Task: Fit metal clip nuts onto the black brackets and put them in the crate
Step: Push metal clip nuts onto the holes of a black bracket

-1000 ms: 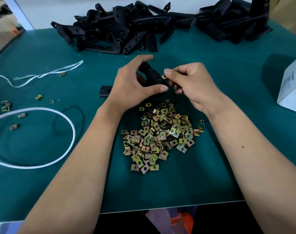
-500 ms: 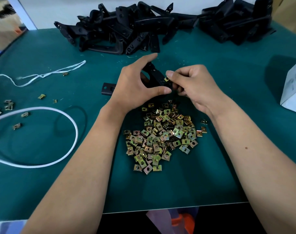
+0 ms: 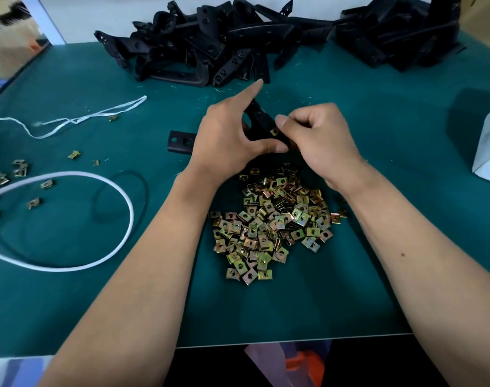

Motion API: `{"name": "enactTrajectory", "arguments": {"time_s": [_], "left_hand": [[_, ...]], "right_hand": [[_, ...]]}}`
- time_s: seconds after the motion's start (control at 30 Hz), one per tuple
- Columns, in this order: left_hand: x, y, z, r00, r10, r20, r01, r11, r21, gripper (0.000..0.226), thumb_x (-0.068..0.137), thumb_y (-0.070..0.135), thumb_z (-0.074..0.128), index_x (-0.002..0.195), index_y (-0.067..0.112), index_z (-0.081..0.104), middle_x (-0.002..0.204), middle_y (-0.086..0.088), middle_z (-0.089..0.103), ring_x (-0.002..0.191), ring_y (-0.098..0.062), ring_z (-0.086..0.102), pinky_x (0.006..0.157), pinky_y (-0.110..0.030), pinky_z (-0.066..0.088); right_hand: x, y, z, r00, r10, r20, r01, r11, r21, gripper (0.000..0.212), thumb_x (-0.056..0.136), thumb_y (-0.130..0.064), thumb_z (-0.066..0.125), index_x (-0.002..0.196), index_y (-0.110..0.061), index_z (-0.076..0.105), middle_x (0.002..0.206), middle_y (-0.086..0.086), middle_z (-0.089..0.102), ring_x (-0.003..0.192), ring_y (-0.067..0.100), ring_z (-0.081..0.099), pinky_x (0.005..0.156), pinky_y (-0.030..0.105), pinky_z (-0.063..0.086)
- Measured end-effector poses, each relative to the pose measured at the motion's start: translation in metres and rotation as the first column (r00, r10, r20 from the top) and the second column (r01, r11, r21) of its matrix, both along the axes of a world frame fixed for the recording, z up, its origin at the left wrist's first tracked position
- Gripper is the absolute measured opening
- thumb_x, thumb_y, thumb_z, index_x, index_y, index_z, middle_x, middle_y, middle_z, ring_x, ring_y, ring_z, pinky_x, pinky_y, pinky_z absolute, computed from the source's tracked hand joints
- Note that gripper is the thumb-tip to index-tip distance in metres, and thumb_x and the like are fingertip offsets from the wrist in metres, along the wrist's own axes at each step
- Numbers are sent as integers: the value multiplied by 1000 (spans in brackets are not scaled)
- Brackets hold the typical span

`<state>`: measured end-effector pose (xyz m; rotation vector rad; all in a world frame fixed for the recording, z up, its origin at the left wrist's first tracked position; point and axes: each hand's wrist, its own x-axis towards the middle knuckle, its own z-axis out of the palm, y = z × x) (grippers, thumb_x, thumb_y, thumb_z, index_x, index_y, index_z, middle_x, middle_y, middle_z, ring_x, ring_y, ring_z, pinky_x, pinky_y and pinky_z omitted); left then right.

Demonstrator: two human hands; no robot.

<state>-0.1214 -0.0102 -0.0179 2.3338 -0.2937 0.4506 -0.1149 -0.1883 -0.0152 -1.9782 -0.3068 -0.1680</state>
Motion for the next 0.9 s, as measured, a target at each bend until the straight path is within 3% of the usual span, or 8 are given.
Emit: {"name": "enactTrajectory", "arguments": {"time_s": [0.1, 0.27, 0.33, 0.4, 0.53, 0.7, 0.8, 0.9], "left_hand": [[1, 3, 0, 999, 42, 16, -42, 999, 34, 116, 58, 63, 90, 156, 22, 42, 131, 2, 68, 114, -19, 64, 102, -36, 51], [10, 14, 3, 981, 191, 30, -192, 978, 78, 117, 67, 66, 85, 160, 20, 33, 123, -5, 71, 108, -36, 64, 91, -41, 56], [14, 24, 5, 952, 304, 36, -306, 950, 58, 122, 66, 69, 84, 162, 19, 27, 132, -4, 68, 119, -30, 63, 103, -32, 50], [14, 35, 8, 914, 404, 42, -404, 915, -13, 129, 64, 71, 84, 162, 15, 22, 144, -4, 60, 134, -22, 52, 101, -17, 33], [13, 39, 10, 920, 390, -33, -392, 914, -105, 136, 62, 69, 87, 163, 12, 17, 159, -8, 42, 148, -21, 35, 102, -14, 22], [14, 31, -2, 956, 276, -98, -286, 952, -109, 116, 60, 59, 92, 150, 15, 33, 133, -4, 60, 125, -20, 55, 100, -24, 42], [12, 29, -5, 971, 185, -150, -206, 969, -138, 112, 60, 60, 92, 148, 17, 37, 133, -3, 61, 122, -21, 58, 106, -36, 48], [9, 26, -4, 982, 94, -164, -122, 977, -172, 118, 58, 64, 89, 153, 18, 37, 142, -4, 59, 129, -19, 58, 110, -42, 47]], "right_hand": [[0, 1, -1, 1000, 16, 19, -15, 999, -41, 48, 102, -29, 60, 70, 7, 60, 57, 4, 37, 54, 11, 32, 54, 30, 28], [-2, 4, 2, 988, 112, -104, -116, 993, -33, 25, 104, -32, 57, 91, -25, 76, 76, -10, 69, 70, 1, 60, 66, 19, 47], [-1, 5, 1, 996, 85, -10, -85, 980, -182, 13, 100, -30, 64, 105, -24, 75, 89, -11, 71, 79, 0, 64, 73, 15, 49], [-4, 6, 3, 979, 191, 66, -156, 922, -353, 9, 93, -26, 74, 102, -24, 76, 91, -11, 69, 83, 2, 63, 74, 15, 46], [-9, 9, 7, 929, 366, -44, -330, 772, -543, 8, 87, -28, 81, 94, -27, 78, 95, -12, 66, 90, 7, 61, 85, 27, 48], [-8, 8, 7, 953, 300, -25, -275, 833, -480, 10, 89, -23, 79, 89, -30, 73, 89, -15, 70, 87, 3, 65, 85, 28, 52], [-1, 1, 5, 983, 183, -1, -174, 931, -320, 8, 94, -19, 73, 90, -26, 71, 88, -9, 73, 81, 5, 67, 84, 30, 55], [4, -6, 4, 994, 98, -37, -103, 982, -159, 12, 99, -17, 67, 90, -25, 70, 79, -8, 70, 66, -2, 61, 70, 23, 53]]}}
